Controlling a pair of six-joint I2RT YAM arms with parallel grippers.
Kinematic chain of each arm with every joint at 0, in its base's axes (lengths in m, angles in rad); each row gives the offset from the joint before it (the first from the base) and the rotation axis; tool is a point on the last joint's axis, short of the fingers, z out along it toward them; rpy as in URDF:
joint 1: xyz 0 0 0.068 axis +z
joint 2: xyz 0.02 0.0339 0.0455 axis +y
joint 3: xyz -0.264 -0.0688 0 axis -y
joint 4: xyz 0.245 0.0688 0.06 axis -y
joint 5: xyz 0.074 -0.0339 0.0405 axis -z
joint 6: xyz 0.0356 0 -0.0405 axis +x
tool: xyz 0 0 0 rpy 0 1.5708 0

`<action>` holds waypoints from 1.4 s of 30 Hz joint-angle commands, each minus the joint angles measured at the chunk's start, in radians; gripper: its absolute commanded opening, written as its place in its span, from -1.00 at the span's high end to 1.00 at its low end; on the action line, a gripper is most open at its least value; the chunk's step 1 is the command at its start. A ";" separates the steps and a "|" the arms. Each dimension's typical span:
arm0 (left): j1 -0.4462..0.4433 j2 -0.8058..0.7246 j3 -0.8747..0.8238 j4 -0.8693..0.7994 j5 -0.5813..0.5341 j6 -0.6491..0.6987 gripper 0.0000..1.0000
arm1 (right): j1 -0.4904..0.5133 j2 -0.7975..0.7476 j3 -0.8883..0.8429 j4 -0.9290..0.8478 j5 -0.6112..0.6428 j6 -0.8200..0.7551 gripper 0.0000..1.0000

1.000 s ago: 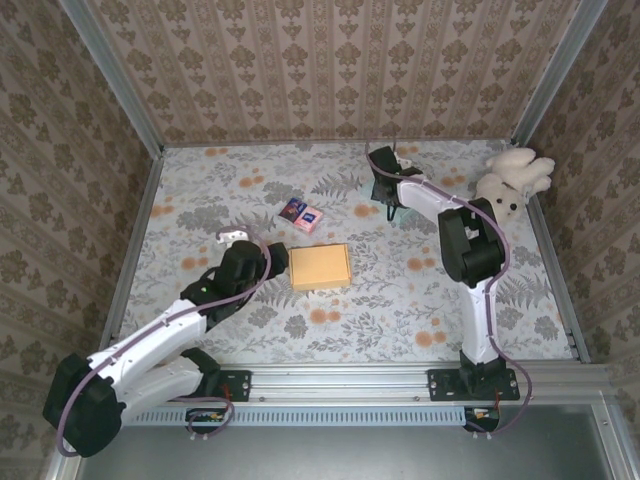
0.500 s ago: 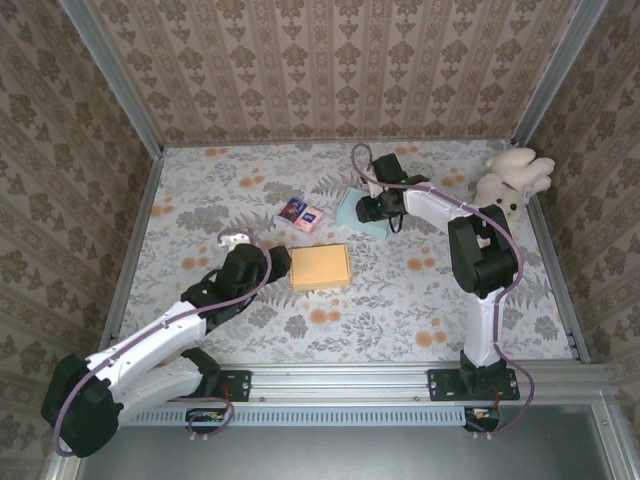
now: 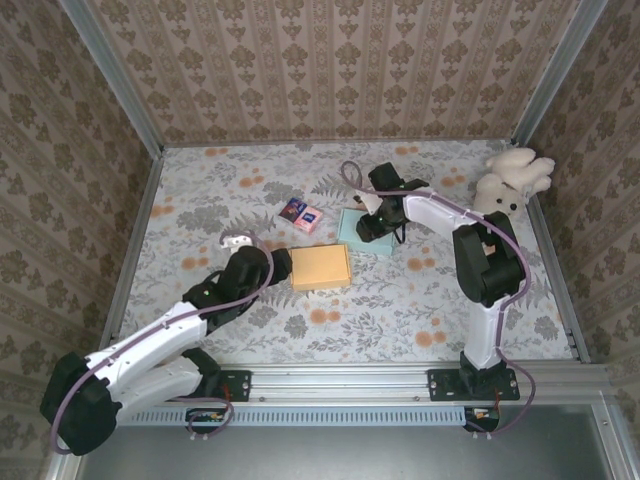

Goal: Fold the paper box

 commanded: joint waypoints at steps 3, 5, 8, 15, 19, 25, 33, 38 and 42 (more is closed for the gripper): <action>-0.009 -0.006 0.054 -0.045 -0.040 0.015 -0.83 | 0.010 -0.118 -0.107 -0.014 0.025 0.074 0.04; -0.008 -0.019 0.064 -0.065 -0.052 0.031 -0.83 | 0.012 -0.192 -0.141 0.049 0.002 0.109 0.03; -0.008 -0.053 0.069 -0.077 -0.083 0.070 -0.84 | 0.012 -0.330 -0.221 0.166 0.003 0.179 0.00; 0.032 -0.104 0.071 -0.017 -0.133 0.259 -1.00 | 0.010 -0.726 -0.528 0.401 0.277 0.392 -0.11; 0.108 -0.115 0.087 -0.059 -0.250 0.314 -1.00 | -0.003 -0.935 -0.729 0.493 0.567 0.450 -0.42; 0.217 -0.195 -0.054 0.188 -0.399 0.579 -1.00 | -0.098 -1.112 -0.992 0.742 0.809 0.371 -0.76; 0.461 -0.194 -0.191 0.357 -0.237 0.653 -1.00 | -0.205 -0.965 -0.986 0.740 0.701 0.355 -0.73; 0.559 -0.193 -0.245 0.461 -0.133 0.626 -1.00 | -0.203 -0.786 -0.898 0.747 0.503 0.254 -0.70; 0.610 -0.189 -0.279 0.560 -0.065 0.658 -1.00 | -0.204 -0.558 -0.777 0.678 0.409 0.190 -0.66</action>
